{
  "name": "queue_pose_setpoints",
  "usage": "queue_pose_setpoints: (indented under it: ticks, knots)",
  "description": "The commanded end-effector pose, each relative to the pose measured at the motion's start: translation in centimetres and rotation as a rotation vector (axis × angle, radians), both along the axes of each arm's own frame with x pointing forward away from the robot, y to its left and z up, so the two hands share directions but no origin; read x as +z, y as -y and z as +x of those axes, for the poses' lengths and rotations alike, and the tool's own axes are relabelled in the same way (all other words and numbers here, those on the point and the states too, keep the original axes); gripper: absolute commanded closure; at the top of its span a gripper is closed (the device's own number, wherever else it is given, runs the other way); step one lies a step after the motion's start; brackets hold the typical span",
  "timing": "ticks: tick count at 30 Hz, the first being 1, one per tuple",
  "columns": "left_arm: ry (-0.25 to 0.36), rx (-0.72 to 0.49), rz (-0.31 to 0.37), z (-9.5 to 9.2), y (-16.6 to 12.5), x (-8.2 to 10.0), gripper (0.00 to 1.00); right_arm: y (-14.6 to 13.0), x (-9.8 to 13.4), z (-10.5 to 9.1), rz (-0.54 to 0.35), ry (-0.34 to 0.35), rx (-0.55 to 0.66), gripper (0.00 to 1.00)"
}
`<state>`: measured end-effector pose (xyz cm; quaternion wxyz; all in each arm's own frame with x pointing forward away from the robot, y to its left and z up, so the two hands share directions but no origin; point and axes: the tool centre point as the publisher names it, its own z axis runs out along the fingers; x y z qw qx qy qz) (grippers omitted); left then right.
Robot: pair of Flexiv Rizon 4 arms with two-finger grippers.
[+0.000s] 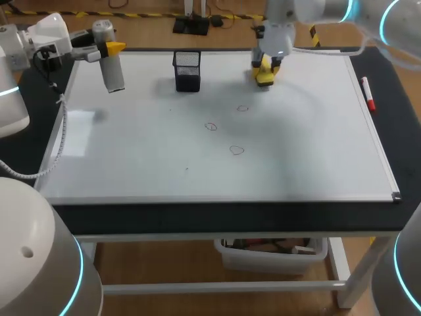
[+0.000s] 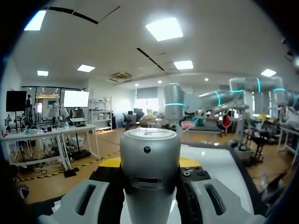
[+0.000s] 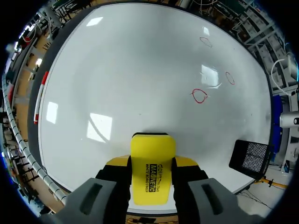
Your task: Pick up the inspection probe, press it on each red-marked spot on the whiteboard one by one, put down the probe, pick up the eraser, and wipe off all the red marks.
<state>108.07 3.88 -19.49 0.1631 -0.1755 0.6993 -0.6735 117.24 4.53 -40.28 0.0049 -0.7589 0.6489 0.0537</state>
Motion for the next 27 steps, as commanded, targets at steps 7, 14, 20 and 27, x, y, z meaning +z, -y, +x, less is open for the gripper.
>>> queue_pose_setpoints:
  ticks: [7, 14, 20, 27]
  knots:
    - [0.004, 0.001, -0.002, 0.0, 0.0, 0.0, 1.0, 6.4, 3.8, -1.1, 0.022, 0.041, -0.094, 1.0]
    - [0.004, 0.001, -0.002, 0.0, 0.0, 0.0, 1.0, 9.4, 3.8, -2.1, 0.016, 0.045, -0.148, 1.0]
    - [0.004, 0.001, -0.002, 0.0, 0.0, 0.0, 1.0, 12.0, 3.6, -3.2, 0.011, 0.046, -0.215, 1.0]
    - [0.004, 0.001, -0.002, 0.0, 0.0, 0.0, 1.0, 14.4, 3.4, -4.6, 0.008, 0.046, -0.283, 1.0]
